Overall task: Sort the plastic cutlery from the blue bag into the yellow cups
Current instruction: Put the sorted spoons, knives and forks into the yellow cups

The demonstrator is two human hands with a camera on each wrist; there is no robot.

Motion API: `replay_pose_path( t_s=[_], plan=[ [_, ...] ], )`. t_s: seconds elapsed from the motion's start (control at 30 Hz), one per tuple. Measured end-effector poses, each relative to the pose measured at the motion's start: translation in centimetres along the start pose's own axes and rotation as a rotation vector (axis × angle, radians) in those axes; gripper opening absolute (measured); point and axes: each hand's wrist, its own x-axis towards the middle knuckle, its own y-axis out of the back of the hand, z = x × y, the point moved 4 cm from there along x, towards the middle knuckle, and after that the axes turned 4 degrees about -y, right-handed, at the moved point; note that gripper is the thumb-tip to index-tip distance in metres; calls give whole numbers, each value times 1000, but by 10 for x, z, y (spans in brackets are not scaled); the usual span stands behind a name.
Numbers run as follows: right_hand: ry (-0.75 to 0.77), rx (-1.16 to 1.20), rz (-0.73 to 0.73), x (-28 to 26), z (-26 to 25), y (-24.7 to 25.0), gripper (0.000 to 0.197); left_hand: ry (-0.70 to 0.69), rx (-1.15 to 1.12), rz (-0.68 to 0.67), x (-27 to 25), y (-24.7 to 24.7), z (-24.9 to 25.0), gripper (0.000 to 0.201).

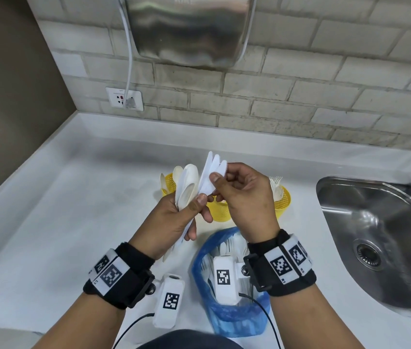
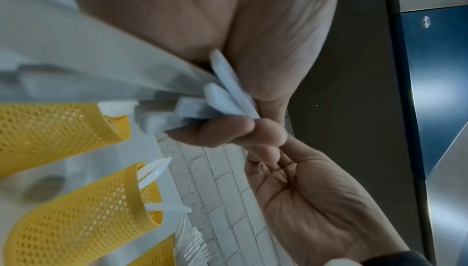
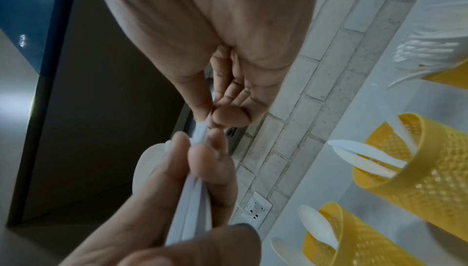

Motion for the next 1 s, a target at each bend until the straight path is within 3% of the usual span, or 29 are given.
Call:
replay_pose_path(
  t_s=[0.17,0.37,0.57,0.7,0.9,1.0],
  plan=[
    [3,83,51,-1,-2,3,4,3,42,28,-2,2,2,35],
    [-104,-63,-133,-5,0,-6,18,-4,78,-5,-4,1,5,46],
    [-88,-7,-31,-5,-3,-6,25,-5,92,-22,-6,-1,13,53],
    [-86,154,101,1,-3,1,30,-1,96,-36,-7,-2,13,50],
    [-104,740,244,6,-19,20,22,-44,-35,-53,-1,-1,7,33],
    [-23,778,324,4,-29,33,18,-49,-75,-67,0,0,5,34]
  ],
)
